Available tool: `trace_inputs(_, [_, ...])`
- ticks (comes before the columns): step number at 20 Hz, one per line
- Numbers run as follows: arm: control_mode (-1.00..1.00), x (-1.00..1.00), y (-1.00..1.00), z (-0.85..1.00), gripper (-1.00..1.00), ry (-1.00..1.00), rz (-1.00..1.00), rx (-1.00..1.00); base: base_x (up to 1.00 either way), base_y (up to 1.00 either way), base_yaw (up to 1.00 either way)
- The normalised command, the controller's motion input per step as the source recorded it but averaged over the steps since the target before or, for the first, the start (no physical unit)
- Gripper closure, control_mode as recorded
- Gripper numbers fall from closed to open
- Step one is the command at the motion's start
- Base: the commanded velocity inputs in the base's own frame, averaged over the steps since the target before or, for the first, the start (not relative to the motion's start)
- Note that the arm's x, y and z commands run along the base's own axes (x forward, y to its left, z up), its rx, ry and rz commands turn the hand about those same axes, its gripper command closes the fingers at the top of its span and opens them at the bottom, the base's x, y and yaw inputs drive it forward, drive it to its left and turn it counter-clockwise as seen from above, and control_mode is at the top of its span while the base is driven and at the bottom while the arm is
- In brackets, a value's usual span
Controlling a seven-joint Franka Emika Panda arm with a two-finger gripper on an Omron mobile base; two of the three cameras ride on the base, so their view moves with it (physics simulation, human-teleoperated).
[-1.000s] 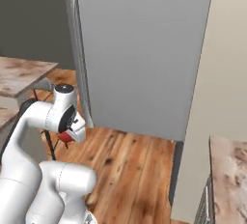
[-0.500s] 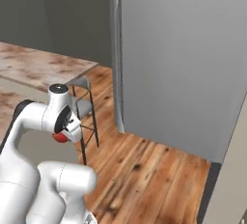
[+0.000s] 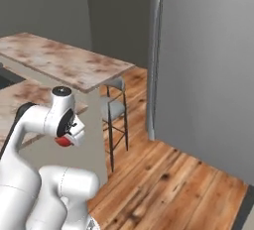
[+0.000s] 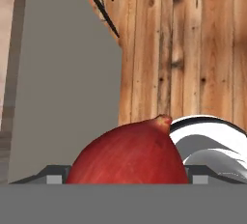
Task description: Place the onion and lemon inside the fridge drawer. Close the drawer after placing the vegetables.
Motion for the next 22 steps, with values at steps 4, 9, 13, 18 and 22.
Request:
trace_inputs(4, [1.00,0.00,0.00,0.00,1.00,0.00,0.00,0.00,-1.00,0.52,0.43])
trace_inputs(9, [1.00,0.00,0.00,0.00,1.00,0.00,0.00,0.00,-1.00,0.66,0.41])
trace_inputs(13, [1.00,0.00,0.00,0.00,1.00,0.00,0.00,0.00,-1.00,0.82,0.40])
trace_inputs(18, [1.00,0.00,0.00,0.00,1.00,0.00,0.00,0.00,-0.43,1.00,0.36])
trace_inputs(22, [1.00,0.00,0.00,0.00,1.00,0.00,0.00,0.00,0.44,1.00,0.23])
